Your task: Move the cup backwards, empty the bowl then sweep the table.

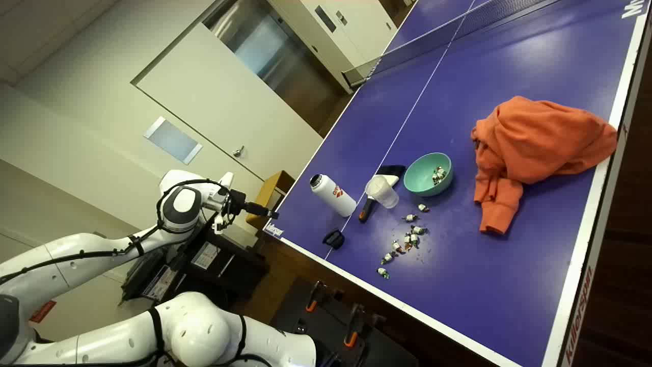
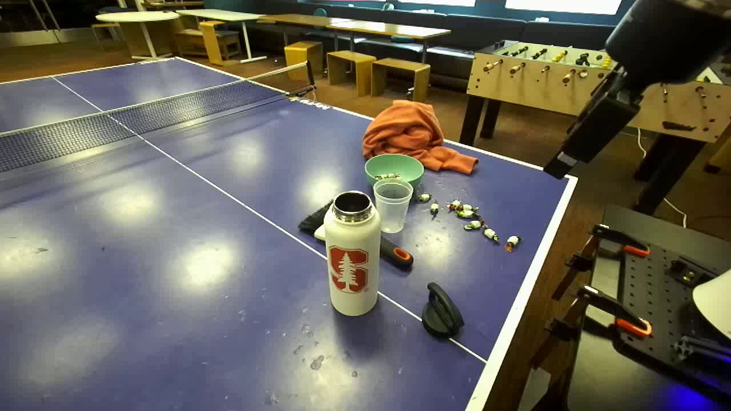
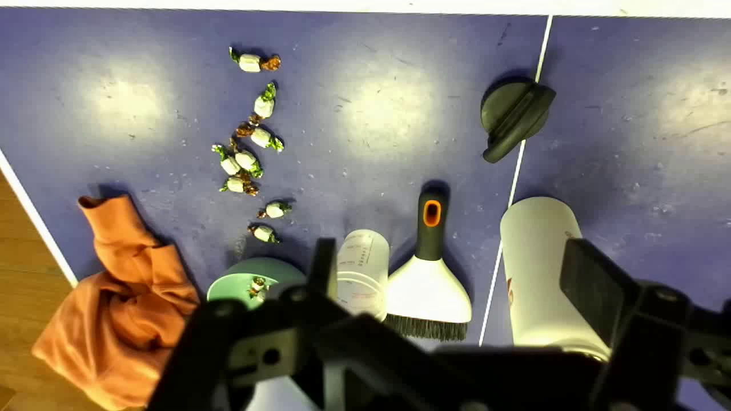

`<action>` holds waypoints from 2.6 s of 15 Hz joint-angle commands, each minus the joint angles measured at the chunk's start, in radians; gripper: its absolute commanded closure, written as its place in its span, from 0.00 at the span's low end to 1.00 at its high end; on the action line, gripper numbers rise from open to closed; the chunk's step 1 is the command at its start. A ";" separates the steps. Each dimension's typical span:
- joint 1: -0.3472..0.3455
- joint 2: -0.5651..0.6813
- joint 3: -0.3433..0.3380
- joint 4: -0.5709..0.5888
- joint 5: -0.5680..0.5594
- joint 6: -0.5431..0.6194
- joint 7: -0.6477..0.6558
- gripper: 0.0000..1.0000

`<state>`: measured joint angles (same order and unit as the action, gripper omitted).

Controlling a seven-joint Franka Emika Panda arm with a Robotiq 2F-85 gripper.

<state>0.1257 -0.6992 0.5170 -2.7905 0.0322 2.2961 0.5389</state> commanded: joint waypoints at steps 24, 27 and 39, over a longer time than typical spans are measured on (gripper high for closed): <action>-0.420 0.810 -0.040 0.360 -0.501 0.361 0.830 0.00; -0.402 0.939 -0.080 0.449 -0.576 0.395 0.923 0.00; -0.205 1.062 -0.330 0.533 -0.524 0.483 0.871 0.00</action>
<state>-0.2304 0.3845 0.3375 -2.2523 -0.6040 2.7560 1.4729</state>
